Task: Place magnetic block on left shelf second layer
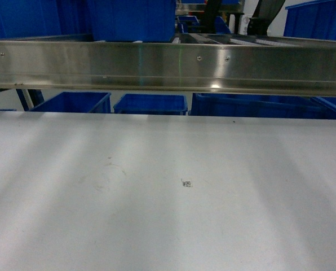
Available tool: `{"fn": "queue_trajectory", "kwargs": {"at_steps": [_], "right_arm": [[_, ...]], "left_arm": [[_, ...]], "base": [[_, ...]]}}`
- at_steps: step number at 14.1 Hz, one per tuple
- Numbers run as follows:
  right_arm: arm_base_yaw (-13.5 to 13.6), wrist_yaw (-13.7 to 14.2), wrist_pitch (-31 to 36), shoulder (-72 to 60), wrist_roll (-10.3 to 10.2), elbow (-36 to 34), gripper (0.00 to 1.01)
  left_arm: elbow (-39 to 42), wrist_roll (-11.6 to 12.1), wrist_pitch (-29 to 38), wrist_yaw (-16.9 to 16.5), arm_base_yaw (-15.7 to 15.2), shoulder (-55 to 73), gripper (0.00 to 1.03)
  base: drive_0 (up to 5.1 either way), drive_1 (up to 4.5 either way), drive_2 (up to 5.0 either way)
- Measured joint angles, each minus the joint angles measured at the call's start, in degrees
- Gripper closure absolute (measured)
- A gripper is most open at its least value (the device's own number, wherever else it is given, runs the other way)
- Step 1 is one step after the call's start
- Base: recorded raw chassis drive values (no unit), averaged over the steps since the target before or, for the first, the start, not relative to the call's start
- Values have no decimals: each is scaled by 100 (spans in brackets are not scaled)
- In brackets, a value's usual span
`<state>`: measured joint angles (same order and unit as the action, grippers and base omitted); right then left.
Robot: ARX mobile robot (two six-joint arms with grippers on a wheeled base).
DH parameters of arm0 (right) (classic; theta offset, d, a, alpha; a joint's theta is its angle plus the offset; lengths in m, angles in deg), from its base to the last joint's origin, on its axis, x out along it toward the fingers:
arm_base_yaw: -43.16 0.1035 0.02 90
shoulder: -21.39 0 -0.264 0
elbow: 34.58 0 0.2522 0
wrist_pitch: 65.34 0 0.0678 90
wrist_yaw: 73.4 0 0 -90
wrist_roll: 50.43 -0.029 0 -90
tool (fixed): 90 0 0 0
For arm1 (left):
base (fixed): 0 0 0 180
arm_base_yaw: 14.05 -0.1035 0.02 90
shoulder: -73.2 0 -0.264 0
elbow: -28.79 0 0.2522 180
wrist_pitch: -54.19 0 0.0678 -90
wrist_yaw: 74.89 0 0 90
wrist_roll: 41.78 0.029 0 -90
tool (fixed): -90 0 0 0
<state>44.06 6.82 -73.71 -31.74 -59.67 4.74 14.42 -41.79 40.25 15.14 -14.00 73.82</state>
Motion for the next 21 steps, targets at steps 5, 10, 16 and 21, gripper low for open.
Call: {"fn": "queue_trajectory", "kwargs": {"at_steps": [5, 10, 16, 21], "right_arm": [[52, 44, -17, 79, 4, -175, 56], [48, 59, -24, 79, 4, -175, 56], [22, 63, -7, 87, 4, -179, 56], [22, 55, -17, 90, 4, -179, 56]], "left_arm": [[0, 0, 0, 0, 0, 0, 5], [0, 2, 20, -7, -4, 0, 5], [0, 0, 7, -4, -4, 2, 5], [0, 0, -2, 0, -4, 0, 5]], "base": [[0, 0, 0], [-196, 101, 101], [-480, 265, 265], [-503, 243, 243]]}}
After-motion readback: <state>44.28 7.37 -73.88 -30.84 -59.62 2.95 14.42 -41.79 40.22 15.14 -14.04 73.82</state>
